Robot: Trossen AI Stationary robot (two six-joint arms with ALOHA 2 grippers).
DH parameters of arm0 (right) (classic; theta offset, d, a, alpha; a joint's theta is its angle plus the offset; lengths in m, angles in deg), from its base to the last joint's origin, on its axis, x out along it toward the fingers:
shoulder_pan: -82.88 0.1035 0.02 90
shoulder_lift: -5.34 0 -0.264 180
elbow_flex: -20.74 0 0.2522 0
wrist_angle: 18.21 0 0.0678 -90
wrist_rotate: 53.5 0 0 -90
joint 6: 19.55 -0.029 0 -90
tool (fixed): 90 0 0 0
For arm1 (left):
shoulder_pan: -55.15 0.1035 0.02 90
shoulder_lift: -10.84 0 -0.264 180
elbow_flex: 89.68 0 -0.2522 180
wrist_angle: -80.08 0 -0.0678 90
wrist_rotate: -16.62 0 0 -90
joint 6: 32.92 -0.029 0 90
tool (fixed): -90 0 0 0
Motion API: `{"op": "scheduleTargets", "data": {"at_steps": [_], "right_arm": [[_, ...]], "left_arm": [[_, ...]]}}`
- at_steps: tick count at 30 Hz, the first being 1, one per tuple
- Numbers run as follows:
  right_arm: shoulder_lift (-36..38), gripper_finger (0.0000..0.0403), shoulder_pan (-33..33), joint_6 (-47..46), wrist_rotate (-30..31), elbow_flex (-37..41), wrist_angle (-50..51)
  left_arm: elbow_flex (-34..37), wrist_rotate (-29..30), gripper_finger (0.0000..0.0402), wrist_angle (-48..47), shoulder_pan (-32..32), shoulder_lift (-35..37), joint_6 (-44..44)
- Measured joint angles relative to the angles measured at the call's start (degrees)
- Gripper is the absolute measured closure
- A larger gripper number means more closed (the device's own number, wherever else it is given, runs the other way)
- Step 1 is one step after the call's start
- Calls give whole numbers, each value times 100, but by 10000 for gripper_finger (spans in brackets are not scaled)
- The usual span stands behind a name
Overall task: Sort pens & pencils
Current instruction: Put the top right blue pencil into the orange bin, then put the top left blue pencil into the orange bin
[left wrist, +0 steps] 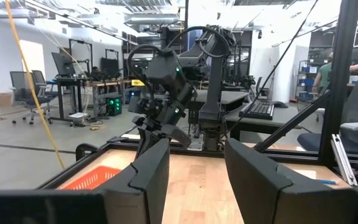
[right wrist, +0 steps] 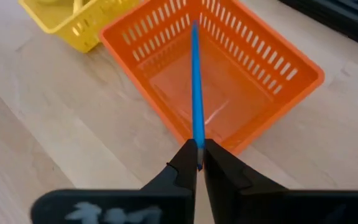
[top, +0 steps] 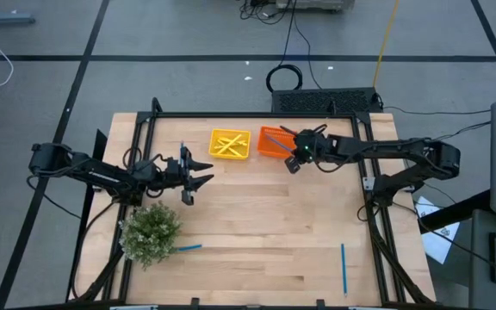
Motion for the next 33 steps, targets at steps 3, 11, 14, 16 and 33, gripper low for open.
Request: {"op": "scheduleTargets", "data": {"at_steps": [3,11,14,16,33], "right_arm": [[-2,369,-31,-122,8,0,11],[51,275,-35,-47,505,0,-96],[222,250,30,123,505,2,-417],[432,241,229,248,559,108,-729],[1041,238,2049,1928,629,3094,-8024]], "left_arm": [[0,7,243,-4,0,-2,4],[0,26,243,-22,0,0,0],[0,29,243,-26,0,0,0],[0,26,243,-46,0,9,41],[-728,177,243,-5253,504,2406,936]]}}
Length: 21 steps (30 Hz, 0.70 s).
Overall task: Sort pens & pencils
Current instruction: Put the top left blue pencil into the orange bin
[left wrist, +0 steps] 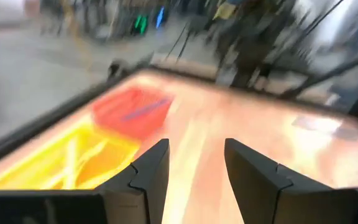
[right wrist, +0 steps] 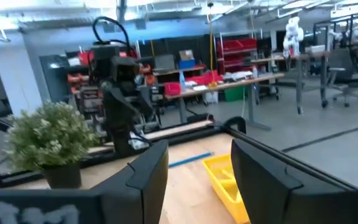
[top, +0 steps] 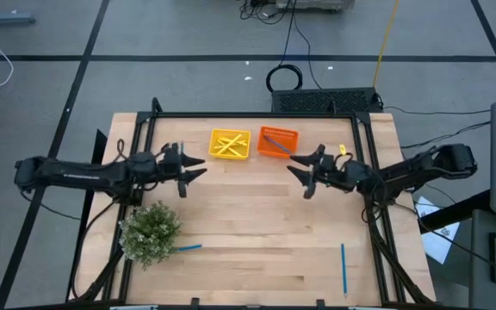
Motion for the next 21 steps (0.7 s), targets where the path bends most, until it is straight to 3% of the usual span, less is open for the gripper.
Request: {"op": "scheduleTargets", "data": {"at_steps": [3,8,13,21], "right_arm": [[0,238,27,27,0,138,-105],[0,238,27,175,-26,176,131],[-3,238,29,349,-609,180,328],[-3,238,64,413,-627,180,321]], "left_arm": [[-361,309,243,-976,4,108,16],[-381,408,243,-509,-122,109,-113],[-373,410,243,-438,-226,109,-186],[-373,410,243,-434,-227,107,-195]]}}
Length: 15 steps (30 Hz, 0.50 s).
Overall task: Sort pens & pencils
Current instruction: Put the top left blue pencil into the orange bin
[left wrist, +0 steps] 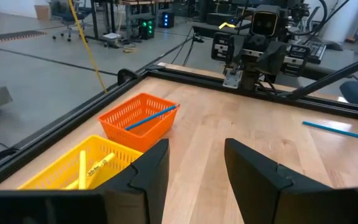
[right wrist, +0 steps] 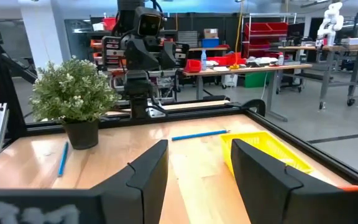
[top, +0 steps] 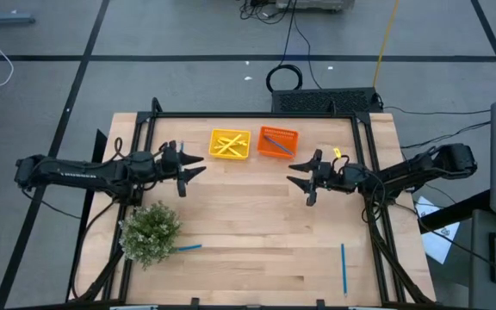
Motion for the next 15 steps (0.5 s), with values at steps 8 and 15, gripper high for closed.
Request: {"op": "scheduleTargets", "data": {"at_steps": [8,15], "right_arm": [[0,238,-2,-4,0,0,0],[0,238,-2,-7,13,0,-12]], "left_arm": [[2,81,243,-26,0,-61,255],[-91,1747,243,-1039,358,-900,1823]]}}
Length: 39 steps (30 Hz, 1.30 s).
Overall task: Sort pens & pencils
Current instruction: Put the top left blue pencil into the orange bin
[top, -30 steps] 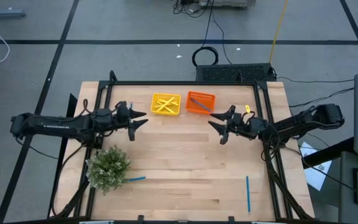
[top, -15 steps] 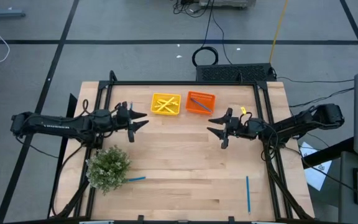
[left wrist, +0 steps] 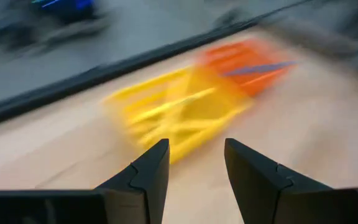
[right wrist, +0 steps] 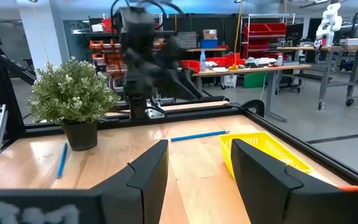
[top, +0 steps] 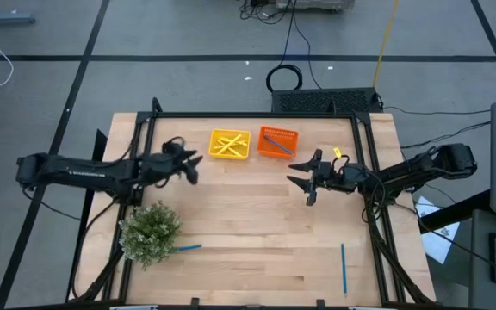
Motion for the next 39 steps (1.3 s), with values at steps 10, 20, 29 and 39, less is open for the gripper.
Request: {"op": "scheduleTargets", "data": {"at_steps": [10,20,29,39], "right_arm": [[0,238,0,0,9,0,-30],[1,238,0,-190,11,0,-30],[0,238,0,-195,11,0,-30],[1,238,0,-195,11,-2,-31]], "left_arm": [[-1663,-179,243,-2824,2582,-1725,446],[-1825,-989,243,-2612,3846,-3324,277],[-1825,-1348,243,-1959,3968,-3667,251],[-1705,-1332,243,-1841,3968,-3668,327]]}}
